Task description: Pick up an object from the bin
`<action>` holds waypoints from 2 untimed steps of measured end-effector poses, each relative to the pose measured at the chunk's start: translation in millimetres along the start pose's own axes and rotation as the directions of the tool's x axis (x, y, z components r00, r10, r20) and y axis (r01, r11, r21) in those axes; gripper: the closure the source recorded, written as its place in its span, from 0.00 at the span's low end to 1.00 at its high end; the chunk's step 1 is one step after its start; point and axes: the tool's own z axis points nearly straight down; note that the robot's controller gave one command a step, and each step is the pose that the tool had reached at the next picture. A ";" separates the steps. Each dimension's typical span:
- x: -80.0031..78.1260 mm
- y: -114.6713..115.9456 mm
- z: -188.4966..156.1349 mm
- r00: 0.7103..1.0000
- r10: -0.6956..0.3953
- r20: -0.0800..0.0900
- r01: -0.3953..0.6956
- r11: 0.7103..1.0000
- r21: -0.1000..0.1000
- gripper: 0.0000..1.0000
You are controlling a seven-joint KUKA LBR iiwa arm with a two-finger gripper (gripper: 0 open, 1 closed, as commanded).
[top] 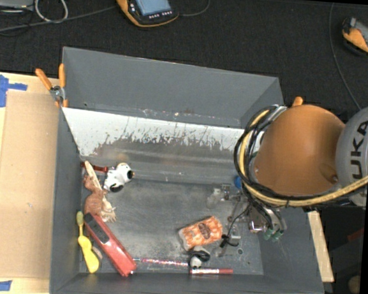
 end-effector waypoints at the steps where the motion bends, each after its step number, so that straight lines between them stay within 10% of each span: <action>1: -1.5 -0.2 -4.0 1.000 0.001 0.008 -0.001 1.000 0.000 0.00; 2: -9.7 -12.7 45.3 1.000 -0.021 0.002 0.021 1.000 0.000 0.00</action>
Offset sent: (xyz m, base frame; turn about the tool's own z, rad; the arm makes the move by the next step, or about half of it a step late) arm 0.0092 -0.0127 -0.0416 -0.0222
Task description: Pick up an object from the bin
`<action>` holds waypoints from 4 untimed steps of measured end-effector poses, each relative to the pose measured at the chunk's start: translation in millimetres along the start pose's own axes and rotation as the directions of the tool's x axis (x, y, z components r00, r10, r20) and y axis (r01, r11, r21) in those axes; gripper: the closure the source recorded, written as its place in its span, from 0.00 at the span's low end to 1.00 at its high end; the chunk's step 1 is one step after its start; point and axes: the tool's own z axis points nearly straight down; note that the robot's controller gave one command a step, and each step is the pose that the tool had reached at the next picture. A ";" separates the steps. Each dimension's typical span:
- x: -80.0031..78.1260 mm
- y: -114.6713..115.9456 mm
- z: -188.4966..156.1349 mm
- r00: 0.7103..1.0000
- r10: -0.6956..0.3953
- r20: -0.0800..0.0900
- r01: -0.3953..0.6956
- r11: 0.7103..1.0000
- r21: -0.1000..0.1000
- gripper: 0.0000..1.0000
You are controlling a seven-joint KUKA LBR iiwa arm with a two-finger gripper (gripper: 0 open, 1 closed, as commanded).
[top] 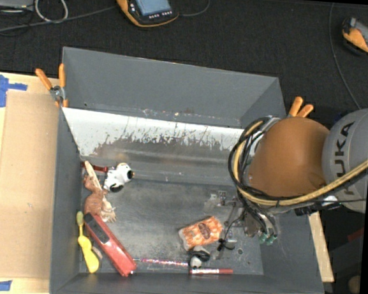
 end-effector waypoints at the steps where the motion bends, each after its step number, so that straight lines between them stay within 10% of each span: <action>1: -16.5 3.4 16.3 0.997 -0.070 0.009 0.070 0.998 0.000 0.00; 2: -25.7 -12.4 80.3 0.998 0.069 0.009 -0.069 0.998 -0.001 0.00; 3: -51.4 -51.2 110.7 0.978 -0.206 0.018 0.206 0.978 0.002 1.00; 4: -51.4 -51.2 110.7 0.979 -0.205 0.018 0.205 0.979 0.002 1.00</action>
Offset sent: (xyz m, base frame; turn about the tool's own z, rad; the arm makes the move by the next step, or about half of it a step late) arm 0.0277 -0.0193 -0.1085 0.1098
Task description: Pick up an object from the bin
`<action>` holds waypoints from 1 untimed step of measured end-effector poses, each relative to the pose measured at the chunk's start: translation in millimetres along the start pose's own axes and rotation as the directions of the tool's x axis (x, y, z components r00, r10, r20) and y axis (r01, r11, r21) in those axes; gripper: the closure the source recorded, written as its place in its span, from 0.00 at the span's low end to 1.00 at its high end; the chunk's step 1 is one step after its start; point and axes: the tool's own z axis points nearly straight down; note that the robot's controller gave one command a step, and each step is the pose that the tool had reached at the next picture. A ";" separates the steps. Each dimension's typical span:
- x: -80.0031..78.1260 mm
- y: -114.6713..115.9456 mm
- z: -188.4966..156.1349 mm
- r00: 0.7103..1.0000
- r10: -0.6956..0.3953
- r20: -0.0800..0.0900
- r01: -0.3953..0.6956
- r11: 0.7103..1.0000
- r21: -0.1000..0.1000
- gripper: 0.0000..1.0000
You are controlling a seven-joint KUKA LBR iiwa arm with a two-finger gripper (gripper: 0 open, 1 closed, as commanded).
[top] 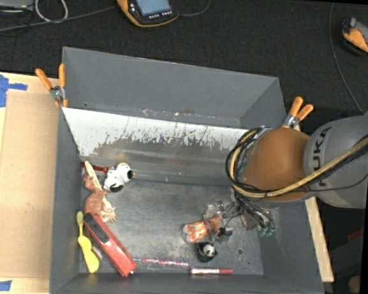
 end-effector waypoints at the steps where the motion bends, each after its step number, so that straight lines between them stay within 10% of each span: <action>1: -7.8 2.4 -77.8 0.999 -0.045 -0.004 0.045 0.999 -0.003 1.00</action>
Offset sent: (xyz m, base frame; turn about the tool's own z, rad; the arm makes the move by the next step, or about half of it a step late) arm 0.0011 -0.0019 0.1221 -0.0604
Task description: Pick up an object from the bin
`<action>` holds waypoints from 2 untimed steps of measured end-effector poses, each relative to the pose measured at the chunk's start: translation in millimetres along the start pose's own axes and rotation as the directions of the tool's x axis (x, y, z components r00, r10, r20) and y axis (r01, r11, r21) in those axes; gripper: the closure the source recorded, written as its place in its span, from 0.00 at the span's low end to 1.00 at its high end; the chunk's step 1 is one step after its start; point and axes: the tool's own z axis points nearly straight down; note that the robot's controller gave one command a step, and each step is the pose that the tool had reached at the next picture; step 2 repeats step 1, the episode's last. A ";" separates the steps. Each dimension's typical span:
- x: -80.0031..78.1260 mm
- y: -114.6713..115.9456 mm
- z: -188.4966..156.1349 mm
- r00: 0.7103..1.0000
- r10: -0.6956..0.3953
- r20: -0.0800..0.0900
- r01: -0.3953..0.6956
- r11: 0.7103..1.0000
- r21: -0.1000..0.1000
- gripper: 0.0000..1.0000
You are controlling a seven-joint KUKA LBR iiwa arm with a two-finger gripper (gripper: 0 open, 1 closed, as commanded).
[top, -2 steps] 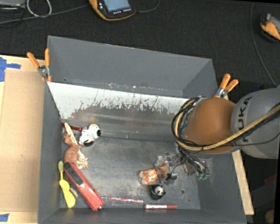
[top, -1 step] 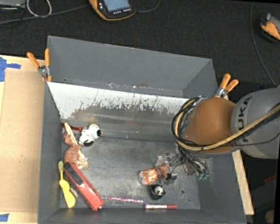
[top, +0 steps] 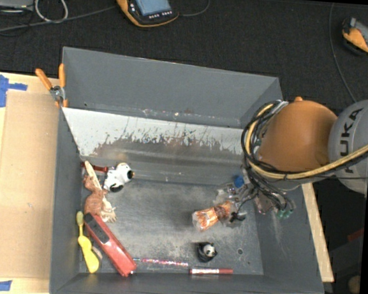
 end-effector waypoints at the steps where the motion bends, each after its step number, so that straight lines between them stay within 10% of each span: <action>1: 5.0 -3.6 -47.0 1.000 -0.014 -0.003 0.014 1.000 -0.001 1.00; 2: 5.0 -3.6 -47.0 1.000 -0.014 -0.003 0.014 1.000 -0.001 1.00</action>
Offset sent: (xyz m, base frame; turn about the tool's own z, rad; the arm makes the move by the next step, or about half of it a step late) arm 0.0039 -0.0118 0.2245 -0.0789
